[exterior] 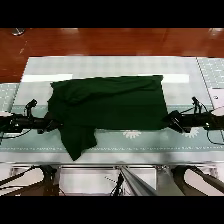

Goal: Fold the shirts.

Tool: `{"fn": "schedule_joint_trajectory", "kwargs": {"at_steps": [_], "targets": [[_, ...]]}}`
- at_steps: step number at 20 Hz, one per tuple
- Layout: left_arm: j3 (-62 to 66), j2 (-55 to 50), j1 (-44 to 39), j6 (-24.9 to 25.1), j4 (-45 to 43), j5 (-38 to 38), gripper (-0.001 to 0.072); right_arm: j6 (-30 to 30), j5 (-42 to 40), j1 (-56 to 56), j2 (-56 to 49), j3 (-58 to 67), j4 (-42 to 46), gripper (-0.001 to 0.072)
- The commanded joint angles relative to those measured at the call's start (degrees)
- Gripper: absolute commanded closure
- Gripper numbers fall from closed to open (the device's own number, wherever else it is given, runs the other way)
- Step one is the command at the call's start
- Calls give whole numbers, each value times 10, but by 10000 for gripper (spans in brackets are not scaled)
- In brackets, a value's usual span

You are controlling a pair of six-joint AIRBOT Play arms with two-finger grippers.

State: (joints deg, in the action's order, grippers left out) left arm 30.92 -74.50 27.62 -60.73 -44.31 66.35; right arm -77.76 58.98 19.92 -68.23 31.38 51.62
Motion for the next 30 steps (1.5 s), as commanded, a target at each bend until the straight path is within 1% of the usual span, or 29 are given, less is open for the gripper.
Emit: {"fn": "schedule_joint_trajectory", "kwargs": {"at_steps": [1,2,4,5,7,8,9,10,11,12,13,14,16,18,20,21,23,24,25,27,28,30], "targets": [[0,0,0,0,1,1,686,26,-9,-54,-49,32,-58,622],[2,0,0,0,8,5,686,37,-2,-70,-54,49,-63,670],[28,7,0,0,46,27,686,37,48,-82,-54,127,-58,670],[55,19,0,0,98,38,687,34,78,-82,-53,189,-58,670],[136,59,-10,3,271,45,688,6,120,-82,-53,359,-60,670],[190,83,-18,17,343,37,688,-13,129,-82,-53,459,-61,671],[258,109,-25,20,382,18,688,-26,134,-82,-53,554,-59,670],[328,132,-27,20,384,-1,688,-39,141,-82,-53,655,-49,670],[403,152,-24,15,369,-15,688,-54,156,-82,-51,744,-22,670],[478,170,-15,-7,336,-19,689,-73,181,-83,-45,827,19,670],[543,186,-6,-29,289,-18,689,-83,202,-82,-31,883,41,670],[601,204,2,-52,228,-18,689,-82,207,-82,-1,910,58,670],[697,252,17,-102,96,-18,689,-82,205,-82,77,903,103,670],[749,303,21,-111,-3,-19,689,-82,209,-82,153,878,135,670],[761,357,21,-140,-80,-15,688,-96,224,-82,222,848,176,670],[761,380,19,-151,-119,0,689,-102,233,-82,251,832,201,670],[761,415,-5,-198,-226,39,688,-116,258,-82,296,811,247,670],[756,431,-28,-212,-267,47,689,-122,264,-82,314,801,260,670],[746,443,-54,-217,-289,47,688,-125,267,-82,329,788,261,670],[711,461,-100,-219,-297,49,688,-125,282,-82,353,754,260,670],[691,463,-111,-230,-304,56,688,-125,287,-82,360,732,261,670],[637,459,-111,-235,-308,70,688,-125,288,-82,363,682,259,670]]}}
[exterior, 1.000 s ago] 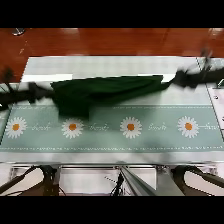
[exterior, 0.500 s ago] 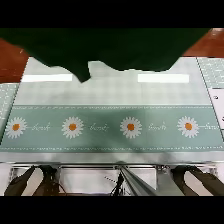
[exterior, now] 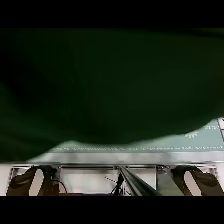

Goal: Fold the shirts.

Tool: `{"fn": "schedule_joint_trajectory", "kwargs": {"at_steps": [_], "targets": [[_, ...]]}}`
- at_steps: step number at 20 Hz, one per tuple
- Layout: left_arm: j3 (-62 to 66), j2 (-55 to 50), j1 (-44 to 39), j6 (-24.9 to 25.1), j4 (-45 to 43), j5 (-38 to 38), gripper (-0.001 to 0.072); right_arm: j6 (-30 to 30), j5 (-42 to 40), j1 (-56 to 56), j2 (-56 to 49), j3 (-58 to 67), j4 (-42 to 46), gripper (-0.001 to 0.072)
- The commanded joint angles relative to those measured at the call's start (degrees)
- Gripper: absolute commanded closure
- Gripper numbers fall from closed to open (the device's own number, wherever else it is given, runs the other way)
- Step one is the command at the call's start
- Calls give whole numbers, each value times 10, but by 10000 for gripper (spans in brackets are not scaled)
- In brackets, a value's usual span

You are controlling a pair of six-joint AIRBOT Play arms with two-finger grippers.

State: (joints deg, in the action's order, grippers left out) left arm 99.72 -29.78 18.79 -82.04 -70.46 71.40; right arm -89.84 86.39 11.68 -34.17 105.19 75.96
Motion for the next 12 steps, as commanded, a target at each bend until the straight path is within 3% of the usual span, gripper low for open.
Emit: {"fn": "schedule_joint_trajectory", "kwargs": {"at_steps": [1,7,12], "targets": [[-84,10,-23,-28,-45,19,689,-4,3,0,23,-86,14,670],[-290,-74,-24,-24,10,-36,689,3,-117,0,-19,-311,-11,670],[-331,-261,-88,-21,29,-155,688,52,-223,0,-207,-374,-91,670]]}}
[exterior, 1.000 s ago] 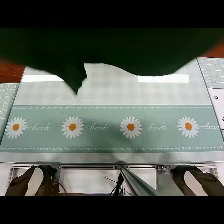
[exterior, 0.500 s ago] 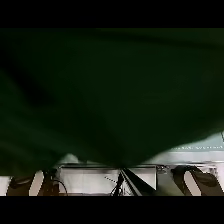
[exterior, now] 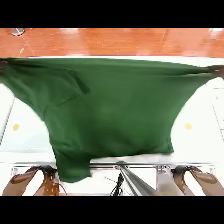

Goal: Fold the shirts.

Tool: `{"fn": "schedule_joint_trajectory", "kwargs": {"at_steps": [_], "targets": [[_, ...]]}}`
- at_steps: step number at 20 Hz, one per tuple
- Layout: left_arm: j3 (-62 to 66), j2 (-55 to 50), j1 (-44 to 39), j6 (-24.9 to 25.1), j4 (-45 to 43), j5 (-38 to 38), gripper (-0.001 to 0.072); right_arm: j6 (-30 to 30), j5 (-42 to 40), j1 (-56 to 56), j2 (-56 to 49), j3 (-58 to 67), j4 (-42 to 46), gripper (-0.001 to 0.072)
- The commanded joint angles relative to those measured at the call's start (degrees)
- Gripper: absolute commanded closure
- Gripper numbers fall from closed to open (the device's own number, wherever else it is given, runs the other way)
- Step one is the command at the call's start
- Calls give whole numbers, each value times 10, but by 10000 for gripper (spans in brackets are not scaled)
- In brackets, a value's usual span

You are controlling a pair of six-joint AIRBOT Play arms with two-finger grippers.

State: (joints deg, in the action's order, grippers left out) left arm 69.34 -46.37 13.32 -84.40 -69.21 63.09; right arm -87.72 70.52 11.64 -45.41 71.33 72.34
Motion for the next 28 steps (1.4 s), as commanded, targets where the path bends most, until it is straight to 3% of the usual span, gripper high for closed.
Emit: {"fn": "schedule_joint_trajectory", "kwargs": {"at_steps": [1,5,9,13,18,23,25,28], "targets": [[-25,-140,-53,1,25,-103,688,46,-84,0,-139,-35,-94,671],[41,-304,-98,-22,63,-192,688,63,-125,0,-330,51,-144,670],[123,-424,-99,-112,63,-181,688,29,-124,0,-486,183,-181,670],[130,-465,-98,-145,63,-119,687,15,-98,-1,-558,225,-216,670],[130,-491,-87,-98,63,0,686,16,-32,7,-572,225,-210,670],[128,-486,-62,19,56,139,686,108,136,28,-562,215,-174,670],[91,-487,-62,-3,47,141,686,107,150,18,-562,182,-115,670],[52,-487,-61,-3,47,142,687,96,129,13,-562,136,-99,670]]}}
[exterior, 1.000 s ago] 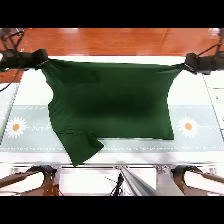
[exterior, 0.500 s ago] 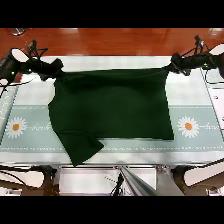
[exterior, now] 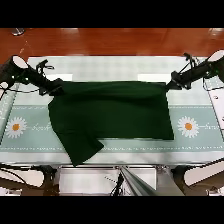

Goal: Fold the shirts.

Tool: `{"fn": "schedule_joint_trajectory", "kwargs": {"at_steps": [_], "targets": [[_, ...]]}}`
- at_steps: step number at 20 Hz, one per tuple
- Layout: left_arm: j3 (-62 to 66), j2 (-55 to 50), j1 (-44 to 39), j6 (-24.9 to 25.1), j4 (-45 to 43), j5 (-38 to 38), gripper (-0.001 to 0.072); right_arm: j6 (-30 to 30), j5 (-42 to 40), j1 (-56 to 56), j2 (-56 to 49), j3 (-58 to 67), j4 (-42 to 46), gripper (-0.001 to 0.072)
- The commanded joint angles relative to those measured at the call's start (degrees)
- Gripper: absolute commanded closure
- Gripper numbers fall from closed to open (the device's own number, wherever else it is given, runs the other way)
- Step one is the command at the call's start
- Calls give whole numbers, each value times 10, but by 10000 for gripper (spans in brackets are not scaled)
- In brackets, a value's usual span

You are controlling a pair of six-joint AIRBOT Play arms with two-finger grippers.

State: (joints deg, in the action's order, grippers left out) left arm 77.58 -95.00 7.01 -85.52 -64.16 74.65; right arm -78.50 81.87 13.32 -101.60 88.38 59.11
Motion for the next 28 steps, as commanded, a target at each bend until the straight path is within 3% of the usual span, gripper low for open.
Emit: {"fn": "schedule_joint_trajectory", "kwargs": {"at_steps": [1,10,11,12,13,17,20,24,28], "targets": [[-33,-1,2,9,-4,30,686,-1,6,-3,0,-41,35,670],[-33,0,17,24,-10,51,672,-20,-16,-8,0,-42,58,670],[-33,0,17,24,-10,51,495,-22,-17,-8,0,-42,58,667],[-33,0,17,24,-10,56,165,-33,-15,-8,0,-42,60,505],[-33,0,17,24,-13,65,2,-39,-7,-8,0,-42,59,109],[-65,33,31,60,-60,136,2,-17,60,-5,25,-50,105,93],[-190,132,93,80,-59,90,3,-7,-38,-5,131,-159,83,93],[-369,274,205,85,-14,53,3,37,-186,-14,295,-386,-58,93],[-496,354,227,97,30,-1,3,52,-235,-36,371,-503,-143,93]]}}
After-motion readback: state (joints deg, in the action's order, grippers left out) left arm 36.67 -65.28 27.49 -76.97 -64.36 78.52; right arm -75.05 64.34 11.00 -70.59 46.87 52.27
